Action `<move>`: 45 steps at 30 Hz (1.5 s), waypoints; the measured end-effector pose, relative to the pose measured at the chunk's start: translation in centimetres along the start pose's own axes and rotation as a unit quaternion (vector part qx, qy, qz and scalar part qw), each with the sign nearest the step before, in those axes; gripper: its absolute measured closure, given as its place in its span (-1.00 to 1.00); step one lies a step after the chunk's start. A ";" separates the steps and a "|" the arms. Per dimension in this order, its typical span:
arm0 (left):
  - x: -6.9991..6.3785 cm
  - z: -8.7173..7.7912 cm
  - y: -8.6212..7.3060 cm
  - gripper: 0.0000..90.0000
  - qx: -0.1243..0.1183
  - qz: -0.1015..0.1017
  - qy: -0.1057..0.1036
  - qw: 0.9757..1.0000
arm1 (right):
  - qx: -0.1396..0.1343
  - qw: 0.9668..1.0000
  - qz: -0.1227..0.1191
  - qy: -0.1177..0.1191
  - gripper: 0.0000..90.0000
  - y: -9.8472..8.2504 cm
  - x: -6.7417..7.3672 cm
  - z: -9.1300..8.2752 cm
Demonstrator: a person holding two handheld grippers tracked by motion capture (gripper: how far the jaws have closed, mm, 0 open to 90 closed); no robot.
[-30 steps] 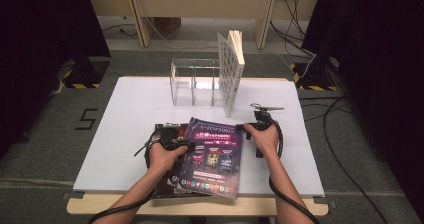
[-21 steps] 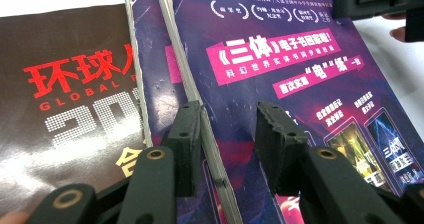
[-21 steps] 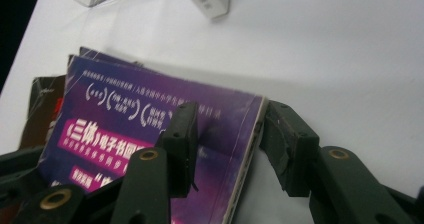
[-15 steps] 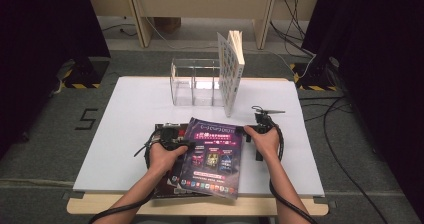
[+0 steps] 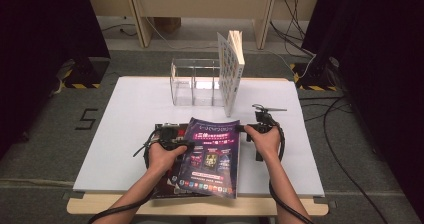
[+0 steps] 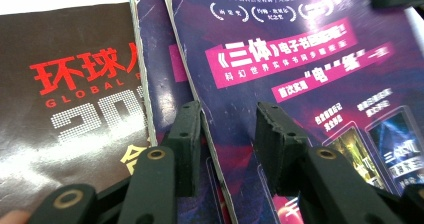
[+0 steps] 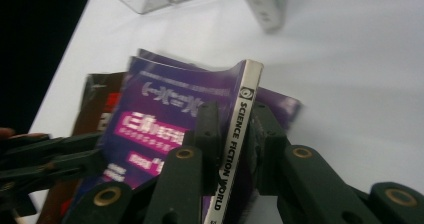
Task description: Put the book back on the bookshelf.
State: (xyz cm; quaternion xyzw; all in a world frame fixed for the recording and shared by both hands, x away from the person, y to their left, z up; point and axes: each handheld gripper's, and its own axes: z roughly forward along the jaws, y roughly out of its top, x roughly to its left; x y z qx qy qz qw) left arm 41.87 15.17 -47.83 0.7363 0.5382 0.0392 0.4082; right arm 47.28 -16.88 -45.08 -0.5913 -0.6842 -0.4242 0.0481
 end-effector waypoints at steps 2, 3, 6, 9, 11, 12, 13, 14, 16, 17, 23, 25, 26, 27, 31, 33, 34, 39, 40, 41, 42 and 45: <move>0.0 0.0 0.0 0.40 -0.001 0.001 0.002 1.000 | 0.000 1.000 -0.009 0.005 0.74 0.2 0.7 -0.3; 0.0 0.0 0.0 0.40 -0.001 0.001 0.002 1.000 | 0.002 1.000 -0.013 0.007 0.73 0.3 1.0 -0.3; 0.0 0.0 0.0 0.40 -0.001 -0.001 0.000 1.000 | 0.021 1.000 -0.022 0.003 0.71 0.3 1.5 0.2; 0.1 0.0 0.0 0.40 -0.003 -0.003 -0.002 1.000 | 0.023 0.999 -0.020 -0.011 0.72 0.1 1.6 0.6; 0.2 -0.1 0.0 0.39 -0.003 -0.002 -0.010 1.000 | 0.019 1.000 -0.003 0.001 0.76 0.1 1.4 0.4; 0.2 -0.1 0.0 0.37 -0.003 -0.002 -0.010 1.000 | 0.018 1.000 -0.004 0.003 0.76 0.0 1.4 0.3; 0.3 -0.3 0.0 0.35 -0.004 0.003 -0.013 1.000 | 0.014 1.000 -0.002 0.005 0.77 0.0 1.5 0.2; 0.3 -0.6 0.0 0.32 -0.009 0.013 -0.007 1.000 | 0.012 1.000 -0.001 0.005 0.77 0.0 1.6 0.1; 0.2 -1.5 0.0 0.25 -0.023 0.019 -0.003 1.000 | 0.008 1.000 0.002 0.009 0.79 0.0 1.8 0.0; 0.2 -2.0 0.1 0.23 -0.031 0.019 -0.004 0.999 | 0.006 1.000 0.004 0.012 0.79 0.0 1.9 -0.1; 0.8 -4.4 -0.2 0.06 -0.055 0.034 0.016 0.998 | -0.012 1.000 0.002 0.023 0.82 0.2 2.7 -0.6; 1.1 -5.0 -0.5 0.02 -0.060 0.037 0.019 0.997 | -0.020 1.000 -0.002 0.024 0.83 0.2 3.1 -1.0; 1.3 -5.3 -0.7 0.01 -0.061 0.038 0.021 0.997 | -0.022 0.999 -0.002 0.022 0.83 0.3 3.3 -1.1; 1.5 -5.5 -0.9 0.01 -0.063 0.040 0.025 0.997 | -0.027 0.999 -0.003 0.023 0.84 0.3 3.4 -1.3; 2.1 -6.3 -1.8 -0.01 -0.068 0.031 0.019 0.997 | -0.035 0.999 -0.010 0.029 0.84 0.6 4.1 -2.0; 2.2 -6.4 -2.0 -0.01 -0.069 0.030 0.020 0.997 | -0.036 0.999 -0.011 0.030 0.84 0.7 4.2 -2.1; 2.3 -6.7 -2.4 -0.01 -0.070 0.028 0.018 0.997 | -0.040 0.999 -0.017 0.030 0.84 0.7 4.5 -2.4; 2.6 -7.1 -3.0 -0.02 -0.074 0.034 0.029 0.996 | -0.051 0.998 -0.024 0.030 0.84 0.8 5.0 -2.9; 2.7 -7.2 -3.1 -0.02 -0.075 0.030 0.028 0.996 | -0.053 0.998 -0.026 0.031 0.84 0.8 5.1 -3.1; 2.8 -7.2 -3.2 -0.03 -0.075 0.028 0.031 0.996 | -0.057 0.998 -0.027 0.029 0.84 0.9 5.3 -3.2; 2.9 -7.2 -3.2 -0.03 -0.075 0.029 0.033 0.996 | -0.059 0.997 -0.030 0.030 0.84 0.9 5.4 -3.4; 3.2 -7.2 -3.4 -0.03 -0.077 0.023 0.033 0.996 | -0.068 0.997 -0.037 0.028 0.84 1.1 5.9 -3.8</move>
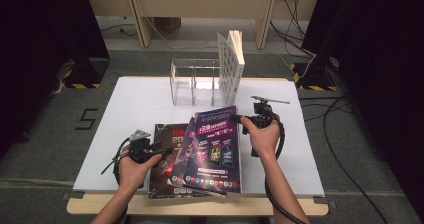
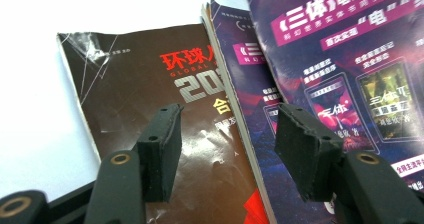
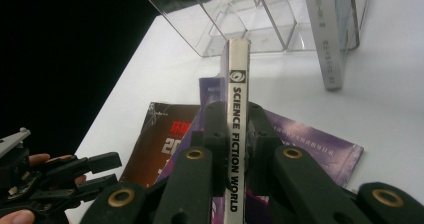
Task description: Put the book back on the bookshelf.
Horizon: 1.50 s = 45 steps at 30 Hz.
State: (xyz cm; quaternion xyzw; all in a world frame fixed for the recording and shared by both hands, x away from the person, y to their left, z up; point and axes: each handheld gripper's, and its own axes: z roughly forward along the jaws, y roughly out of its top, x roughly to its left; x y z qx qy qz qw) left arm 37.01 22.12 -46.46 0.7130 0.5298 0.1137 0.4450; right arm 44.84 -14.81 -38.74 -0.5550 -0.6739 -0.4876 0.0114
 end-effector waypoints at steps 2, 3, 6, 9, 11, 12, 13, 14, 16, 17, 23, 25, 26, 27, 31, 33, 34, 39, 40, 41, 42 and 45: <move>0.1 -0.1 -0.1 -0.03 -0.002 -0.003 0.001 1.000 | -0.005 1.000 -0.003 0.000 0.84 0.2 0.3 -0.3; 0.2 -0.2 -0.1 -0.04 -0.002 -0.002 0.003 1.000 | -0.007 1.000 -0.005 0.001 0.84 0.3 0.4 -0.4; 0.4 -0.4 -0.1 -0.04 -0.006 -0.007 0.004 1.000 | -0.017 1.000 -0.011 0.000 0.84 0.6 0.9 -0.7; 0.5 -0.5 -0.2 -0.04 -0.007 -0.008 0.006 1.000 | -0.028 0.999 -0.020 -0.001 0.84 0.8 1.4 -1.0; 0.5 -0.5 -0.2 -0.04 -0.009 -0.010 0.005 1.000 | -0.032 0.999 -0.025 -0.003 0.84 1.0 1.8 -1.1; 0.5 -0.6 -0.2 -0.04 -0.008 -0.009 0.005 1.000 | -0.035 0.999 -0.029 -0.003 0.84 1.1 1.9 -1.2; 0.5 -0.6 -0.2 -0.04 -0.009 -0.009 0.005 1.000 | -0.037 0.999 -0.030 -0.003 0.84 1.2 2.1 -1.2; 0.6 -0.6 -0.2 -0.04 -0.008 -0.010 0.005 1.000 | -0.040 0.999 -0.033 -0.002 0.84 1.3 2.3 -1.3; 0.6 -0.7 -0.3 -0.04 -0.008 -0.010 0.008 1.000 | -0.046 0.998 -0.039 -0.002 0.84 1.5 2.6 -1.4; 0.6 -0.7 -0.3 -0.04 -0.010 -0.011 0.007 1.000 | -0.048 0.998 -0.041 -0.004 0.84 1.6 2.7 -1.4; 0.7 -1.0 -0.3 -0.05 -0.012 -0.012 0.009 1.000 | -0.058 0.997 -0.047 -0.003 0.84 1.9 3.3 -1.5; 0.7 -1.1 -0.3 -0.05 -0.012 -0.014 0.010 1.000 | -0.061 0.997 -0.051 -0.004 0.84 2.0 3.4 -1.5; 0.8 -1.1 -0.3 -0.05 -0.011 -0.014 0.010 1.000 | -0.062 0.997 -0.052 -0.005 0.84 2.1 3.5 -1.5; 0.8 -1.1 -0.3 -0.05 -0.011 -0.014 0.010 1.000 | -0.062 0.997 -0.052 -0.005 0.84 2.1 3.5 -1.5; 0.9 -1.1 -0.4 -0.05 -0.013 -0.017 0.013 1.000 | -0.073 0.995 -0.060 -0.007 0.84 2.4 3.9 -1.6; 1.0 -1.1 -0.5 -0.05 -0.013 -0.019 0.015 1.000 | -0.077 0.995 -0.059 -0.007 0.84 2.5 4.1 -1.6; 1.0 -1.1 -0.5 -0.05 -0.013 -0.019 0.015 1.000 | -0.077 0.995 -0.059 -0.007 0.84 2.5 4.1 -1.6; 1.0 -1.1 -0.4 -0.05 -0.014 -0.018 0.015 1.000 | -0.089 0.994 -0.069 -0.012 0.84 2.8 4.6 -1.8; 1.0 -1.1 -0.4 -0.05 -0.016 -0.018 0.014 1.000 | -0.093 0.993 -0.075 -0.015 0.84 3.0 4.8 -1.7; 1.0 -1.1 -0.4 -0.05 -0.020 -0.020 0.013 1.000 | -0.093 0.993 -0.075 -0.017 0.84 3.0 4.9 -1.7; 1.0 -1.2 -0.4 -0.06 -0.021 -0.022 0.013 0.999 | -0.094 0.993 -0.074 -0.016 0.84 3.0 5.0 -1.7; 1.0 -1.2 -0.3 -0.06 -0.022 -0.021 0.015 0.999 | -0.098 0.992 -0.079 -0.019 0.84 3.1 5.2 -1.7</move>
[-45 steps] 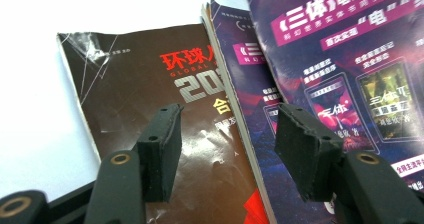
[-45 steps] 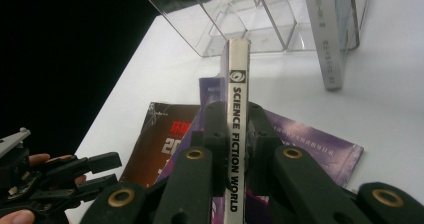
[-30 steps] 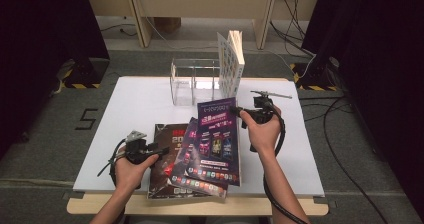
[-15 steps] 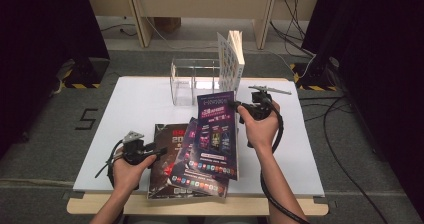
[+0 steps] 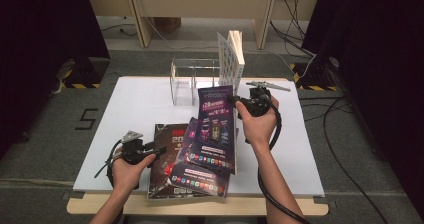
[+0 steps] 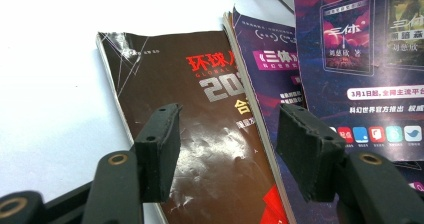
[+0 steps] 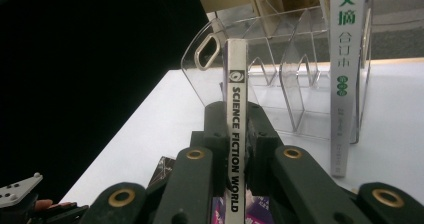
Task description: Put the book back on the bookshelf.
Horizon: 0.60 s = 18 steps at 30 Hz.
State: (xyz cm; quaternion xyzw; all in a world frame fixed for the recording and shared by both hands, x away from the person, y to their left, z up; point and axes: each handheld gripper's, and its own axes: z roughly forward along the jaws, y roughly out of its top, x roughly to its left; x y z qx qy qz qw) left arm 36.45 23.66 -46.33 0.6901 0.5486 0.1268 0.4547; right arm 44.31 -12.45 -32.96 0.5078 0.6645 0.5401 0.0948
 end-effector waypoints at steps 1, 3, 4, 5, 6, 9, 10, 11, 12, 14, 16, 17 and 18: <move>0.0 -0.1 0.0 -0.06 -0.001 0.001 0.000 1.000 | -0.003 1.000 -0.003 -0.002 0.84 0.1 0.2 0.0; 0.1 -0.1 0.0 -0.06 0.000 0.003 0.002 1.000 | -0.004 1.000 -0.004 -0.004 0.84 0.2 0.3 0.1; 0.1 -0.1 0.0 -0.06 0.000 0.003 0.002 1.000 | -0.004 1.000 -0.004 -0.004 0.84 0.2 0.3 0.1; 0.1 -0.1 0.1 -0.06 -0.001 0.002 0.002 1.000 | -0.007 1.000 -0.009 -0.006 0.84 0.3 0.3 0.1; 0.1 -0.1 0.1 -0.05 -0.001 0.003 0.002 1.000 | -0.008 1.000 -0.010 -0.007 0.84 0.4 0.3 0.1; 0.1 -0.1 0.0 -0.05 0.000 0.003 0.001 1.000 | -0.010 1.000 -0.010 -0.009 0.84 0.4 0.4 0.2; 0.1 0.0 0.0 -0.05 0.000 0.001 0.002 1.000 | -0.013 1.000 -0.012 -0.009 0.84 0.6 0.5 0.1; 0.1 0.0 0.0 -0.06 0.000 0.001 0.001 1.000 | -0.015 1.000 -0.013 -0.010 0.84 0.6 0.4 0.1; 0.1 0.0 0.0 -0.05 0.001 0.001 0.001 1.000 | -0.016 1.000 -0.011 -0.010 0.84 0.6 0.5 0.1; 0.1 0.0 0.0 -0.06 0.001 0.002 0.001 1.000 | -0.017 1.000 -0.011 -0.010 0.84 0.7 0.5 0.1; 0.1 0.1 -0.1 -0.06 0.002 0.002 0.001 1.000 | -0.023 1.000 -0.014 -0.012 0.84 0.8 0.6 0.1; 0.1 0.1 -0.1 -0.06 0.002 0.003 0.002 1.000 | -0.024 0.999 -0.017 -0.014 0.84 0.9 0.6 0.1; 0.1 0.0 -0.1 -0.06 0.002 0.003 0.002 1.000 | -0.027 0.999 -0.017 -0.014 0.84 1.0 0.7 0.1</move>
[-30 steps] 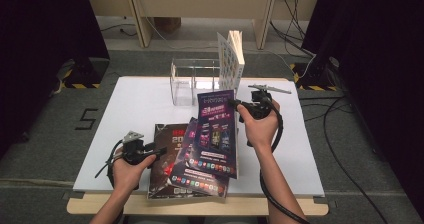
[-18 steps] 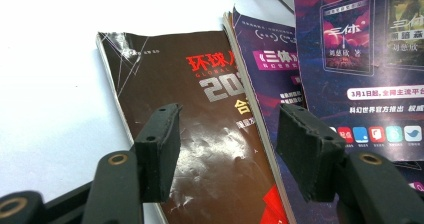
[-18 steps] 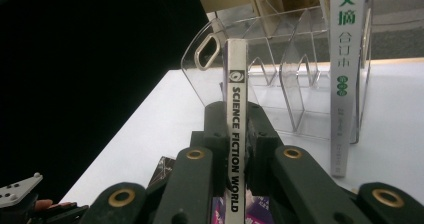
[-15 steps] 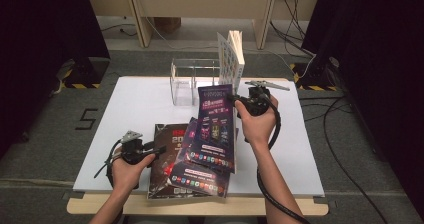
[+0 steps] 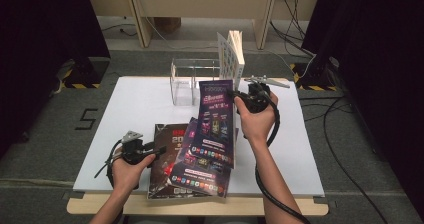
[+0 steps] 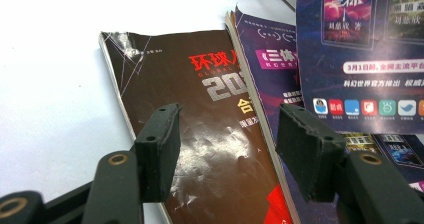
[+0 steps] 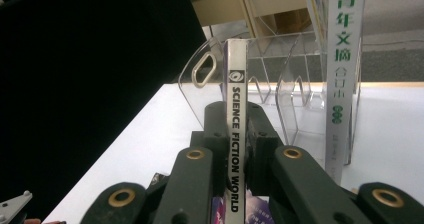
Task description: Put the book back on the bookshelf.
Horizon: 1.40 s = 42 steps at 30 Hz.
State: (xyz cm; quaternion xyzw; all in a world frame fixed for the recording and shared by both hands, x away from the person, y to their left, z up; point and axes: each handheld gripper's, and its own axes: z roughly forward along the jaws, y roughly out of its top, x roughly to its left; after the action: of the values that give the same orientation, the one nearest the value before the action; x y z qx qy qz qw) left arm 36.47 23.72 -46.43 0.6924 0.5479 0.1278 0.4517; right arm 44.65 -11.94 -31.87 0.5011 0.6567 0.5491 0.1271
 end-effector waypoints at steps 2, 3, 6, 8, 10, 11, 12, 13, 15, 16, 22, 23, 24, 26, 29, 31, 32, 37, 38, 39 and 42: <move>0.0 0.0 0.0 -0.06 -0.001 -0.001 -0.001 1.000 | -0.005 1.000 -0.004 -0.003 0.84 0.2 0.1 0.0; 0.0 0.0 0.0 -0.06 -0.001 -0.001 0.000 1.000 | -0.006 1.000 -0.005 -0.003 0.84 0.3 0.2 0.0; 0.0 0.0 0.0 -0.06 0.000 0.000 -0.001 1.000 | -0.011 1.000 -0.008 -0.006 0.84 0.5 0.3 0.0; 0.0 0.0 0.0 -0.06 0.000 0.000 -0.001 1.000 | -0.016 1.000 -0.011 -0.008 0.84 0.8 0.4 0.1; 0.1 0.0 0.0 -0.06 0.000 0.000 -0.001 1.000 | -0.017 1.000 -0.009 -0.008 0.84 1.0 0.5 0.1; 0.1 0.0 0.0 -0.06 0.000 0.000 -0.001 1.000 | -0.017 1.000 -0.009 -0.008 0.84 1.0 0.5 0.1; 0.1 -0.1 0.0 -0.06 -0.001 -0.001 -0.001 1.000 | -0.022 1.000 -0.014 -0.009 0.84 1.1 0.6 0.2; 0.1 -0.1 0.1 -0.06 0.000 -0.001 -0.001 1.000 | -0.023 1.000 -0.012 -0.009 0.84 1.2 0.7 0.3; 0.1 -0.1 0.1 -0.06 0.000 -0.001 -0.001 1.000 | -0.024 1.000 -0.016 -0.010 0.84 1.3 0.7 0.3; 0.1 -0.1 0.0 -0.06 -0.001 -0.001 -0.001 1.000 | -0.024 1.000 -0.015 -0.010 0.84 1.3 0.8 0.4; 0.1 0.0 0.1 -0.06 -0.002 0.002 0.000 1.000 | -0.031 0.999 -0.022 -0.014 0.84 1.6 0.9 0.6; 0.1 0.0 0.1 -0.06 -0.002 0.000 0.000 1.000 | -0.031 0.999 -0.020 -0.014 0.84 1.6 0.9 0.6; 0.1 -0.1 0.1 -0.06 -0.001 0.000 0.000 1.000 | -0.031 0.999 -0.020 -0.014 0.84 1.7 1.0 0.6; 0.1 -0.1 0.1 -0.06 -0.001 0.000 0.001 1.000 | -0.034 0.999 -0.021 -0.014 0.84 1.8 1.1 0.7; 0.2 -0.1 0.1 -0.06 -0.002 0.002 0.001 1.000 | -0.036 0.999 -0.020 -0.015 0.84 2.1 1.1 0.8; 0.2 -0.2 0.1 -0.06 -0.002 0.002 0.001 1.000 | -0.037 0.999 -0.022 -0.015 0.84 2.2 1.1 0.9; 0.2 -0.2 0.1 -0.06 -0.002 0.002 0.001 1.000 | -0.038 0.999 -0.023 -0.015 0.84 2.2 1.1 1.0; 0.2 -0.2 0.2 -0.06 -0.003 0.002 0.002 1.000 | -0.041 0.999 -0.022 -0.015 0.84 2.6 1.4 1.2; 0.2 -0.2 0.2 -0.06 -0.003 0.002 0.002 1.000 | -0.042 0.999 -0.024 -0.016 0.84 2.7 1.4 1.3; 0.2 -0.2 0.2 -0.06 -0.003 0.002 0.002 1.000 | -0.042 0.999 -0.024 -0.016 0.84 2.7 1.4 1.3; 0.3 -0.2 0.2 -0.06 -0.002 0.001 0.001 1.000 | -0.047 0.998 -0.026 -0.019 0.84 3.0 1.6 1.5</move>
State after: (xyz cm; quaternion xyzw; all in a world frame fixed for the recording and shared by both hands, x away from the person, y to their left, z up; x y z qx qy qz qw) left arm 36.55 24.04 -46.26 0.6919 0.5473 0.1307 0.4524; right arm 46.54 -10.08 -29.31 0.4878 0.6406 0.5660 0.1768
